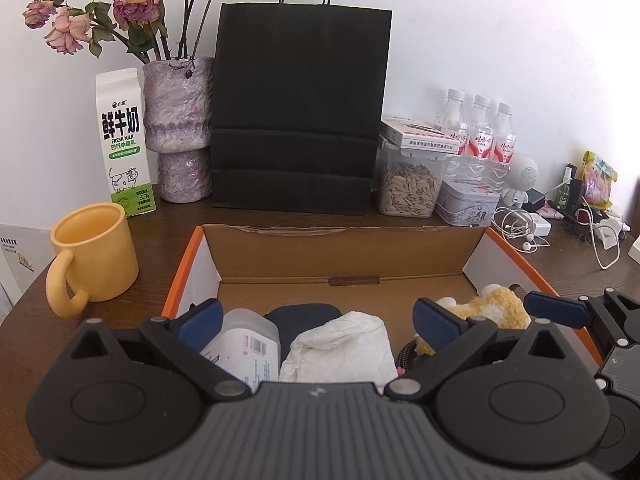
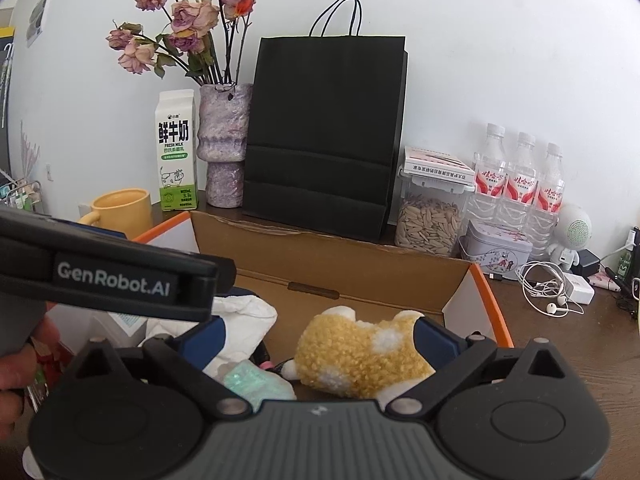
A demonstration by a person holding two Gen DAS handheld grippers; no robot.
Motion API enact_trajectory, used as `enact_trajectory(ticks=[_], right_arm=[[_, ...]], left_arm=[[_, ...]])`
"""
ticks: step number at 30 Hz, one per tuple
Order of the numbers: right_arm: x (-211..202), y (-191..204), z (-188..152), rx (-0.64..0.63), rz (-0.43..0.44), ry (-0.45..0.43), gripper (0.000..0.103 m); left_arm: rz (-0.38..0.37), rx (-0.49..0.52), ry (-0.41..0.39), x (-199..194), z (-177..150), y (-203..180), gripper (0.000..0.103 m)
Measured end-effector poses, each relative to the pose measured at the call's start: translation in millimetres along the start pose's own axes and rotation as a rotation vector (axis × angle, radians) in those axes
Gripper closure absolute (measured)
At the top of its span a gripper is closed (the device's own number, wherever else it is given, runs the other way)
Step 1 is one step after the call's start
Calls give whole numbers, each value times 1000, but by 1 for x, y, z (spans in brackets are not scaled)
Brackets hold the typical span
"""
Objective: Organize objects
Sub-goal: 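Open the left gripper over the box while the right gripper releases the plastic bag, then move both grippers back out of the box toward the table items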
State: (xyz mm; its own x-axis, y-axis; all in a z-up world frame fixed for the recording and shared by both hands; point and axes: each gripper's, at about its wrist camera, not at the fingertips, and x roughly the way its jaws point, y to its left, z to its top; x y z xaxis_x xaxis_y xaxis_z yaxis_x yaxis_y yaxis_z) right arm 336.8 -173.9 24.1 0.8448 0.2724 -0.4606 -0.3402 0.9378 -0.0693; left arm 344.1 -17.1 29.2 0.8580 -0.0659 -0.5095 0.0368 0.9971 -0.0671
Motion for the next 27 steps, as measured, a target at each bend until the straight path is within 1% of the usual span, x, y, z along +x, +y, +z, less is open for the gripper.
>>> enact_trajectory(ticks=[5,9,13,16,27], right_arm=[[-2,0,0,0,-2,-1,2],[-12,1,0,-3,-12,-16,2],[-27,3,-3,-4,-15,-25,2],[-39,3,-8,7,-12,-22,2],[-95,11,-35,24,-10,2,1]], left_arm=[[5,-7,-1,-5,0,1,0],[16,-12,-17,-16,-2,1,0],[22,-21,-26,-32,-7,1,0],[24,-40,-18,-44,-13,4,0],[91,-46,0,-100,-38,16,0]])
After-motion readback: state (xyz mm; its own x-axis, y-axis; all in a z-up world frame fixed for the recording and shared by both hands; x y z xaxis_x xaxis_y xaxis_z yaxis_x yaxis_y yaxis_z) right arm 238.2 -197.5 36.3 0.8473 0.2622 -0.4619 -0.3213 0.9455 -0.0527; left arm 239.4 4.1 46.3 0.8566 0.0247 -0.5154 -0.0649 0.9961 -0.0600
